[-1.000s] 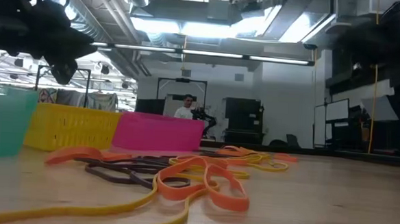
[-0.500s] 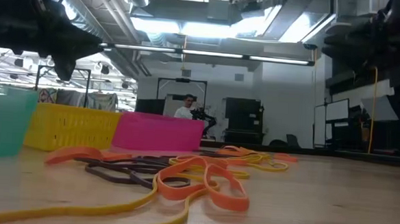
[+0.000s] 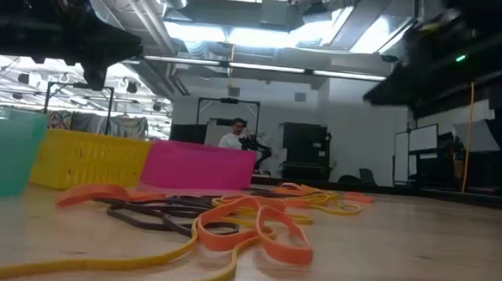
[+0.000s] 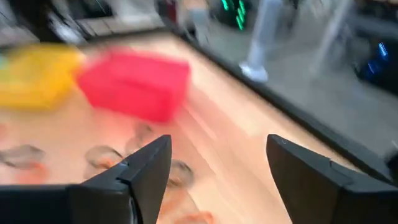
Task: Sort rubber bands into baskets
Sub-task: Put the orange rubber band into the red bin
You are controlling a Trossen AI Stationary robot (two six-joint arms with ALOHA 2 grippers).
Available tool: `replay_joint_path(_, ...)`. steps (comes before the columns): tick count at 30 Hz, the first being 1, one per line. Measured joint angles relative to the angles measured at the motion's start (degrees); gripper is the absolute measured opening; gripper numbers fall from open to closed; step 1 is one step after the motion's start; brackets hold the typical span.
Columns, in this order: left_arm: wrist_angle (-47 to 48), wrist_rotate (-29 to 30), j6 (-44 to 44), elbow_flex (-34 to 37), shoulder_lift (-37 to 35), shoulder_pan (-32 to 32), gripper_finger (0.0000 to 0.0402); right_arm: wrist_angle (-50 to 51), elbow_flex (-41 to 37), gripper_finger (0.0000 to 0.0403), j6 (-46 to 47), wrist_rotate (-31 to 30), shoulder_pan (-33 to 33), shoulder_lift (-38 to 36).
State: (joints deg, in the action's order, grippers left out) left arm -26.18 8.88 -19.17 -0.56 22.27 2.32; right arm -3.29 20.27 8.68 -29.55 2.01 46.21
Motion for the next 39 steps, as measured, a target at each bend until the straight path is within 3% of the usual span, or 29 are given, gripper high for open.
replay_joint_path(7, -0.9, 0.0, -1.0, -0.3, 4.9, -2.5, 0.0072, 4.9, 8.2, 0.0231, 1.4, 19.8, 13.9, 18.2)
replay_joint_path(13, -0.9, 0.0, -1.7, -0.3, 5.8, -3.6, 0.0072, 5.5, 11.6, 0.0206, -0.2, 28.6, 19.4, 30.2)
replay_joint_path(21, -0.9, 0.1, -1.8, -0.3, 5.7, -3.8, 0.0072, 6.0, 13.2, 0.0178, -5.0, 29.3, 19.8, 37.9)
replay_joint_path(39, -0.2, 0.2, -1.9, -0.3, 5.7, -3.8, 0.0072, 12.0, 13.2, 0.0161, -6.1, 29.1, 19.8, 38.3)
